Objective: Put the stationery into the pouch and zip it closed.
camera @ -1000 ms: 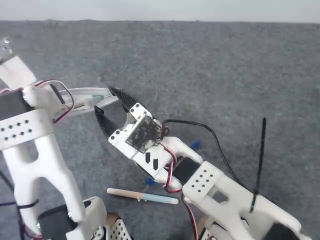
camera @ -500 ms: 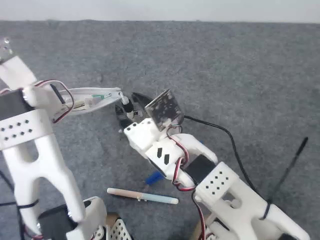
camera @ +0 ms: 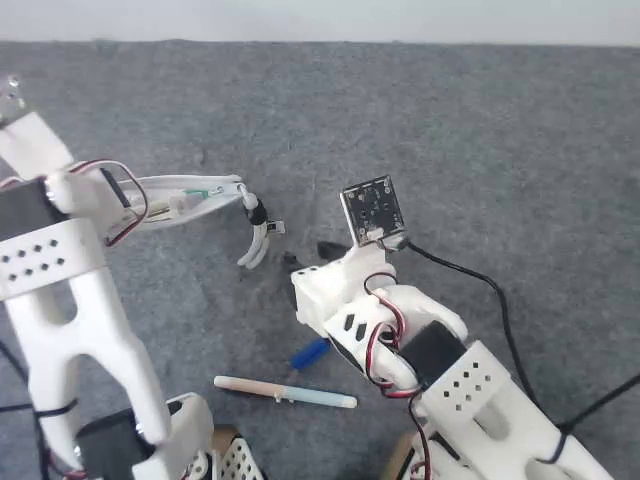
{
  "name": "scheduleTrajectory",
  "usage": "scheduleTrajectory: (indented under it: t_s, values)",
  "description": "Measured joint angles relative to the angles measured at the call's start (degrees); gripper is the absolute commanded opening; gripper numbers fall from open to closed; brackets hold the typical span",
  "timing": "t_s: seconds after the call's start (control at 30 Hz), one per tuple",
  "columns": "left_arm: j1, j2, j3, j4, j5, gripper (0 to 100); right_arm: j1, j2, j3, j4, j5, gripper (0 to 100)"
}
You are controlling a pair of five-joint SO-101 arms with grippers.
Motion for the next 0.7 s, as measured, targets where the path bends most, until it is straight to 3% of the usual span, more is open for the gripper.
scheduleTrajectory:
  t_s: [0.27, 0.7]
  values:
    - [0.00, 0.00, 0.00, 0.00, 0.00, 1, 4.13, 4.31, 0.00, 4.92, -7.47, 16.2]
    - [0.00, 0.00, 0.00, 0.00, 0.00, 1, 9.58, 22.68, -2.90, 5.19, -11.96, 16.2]
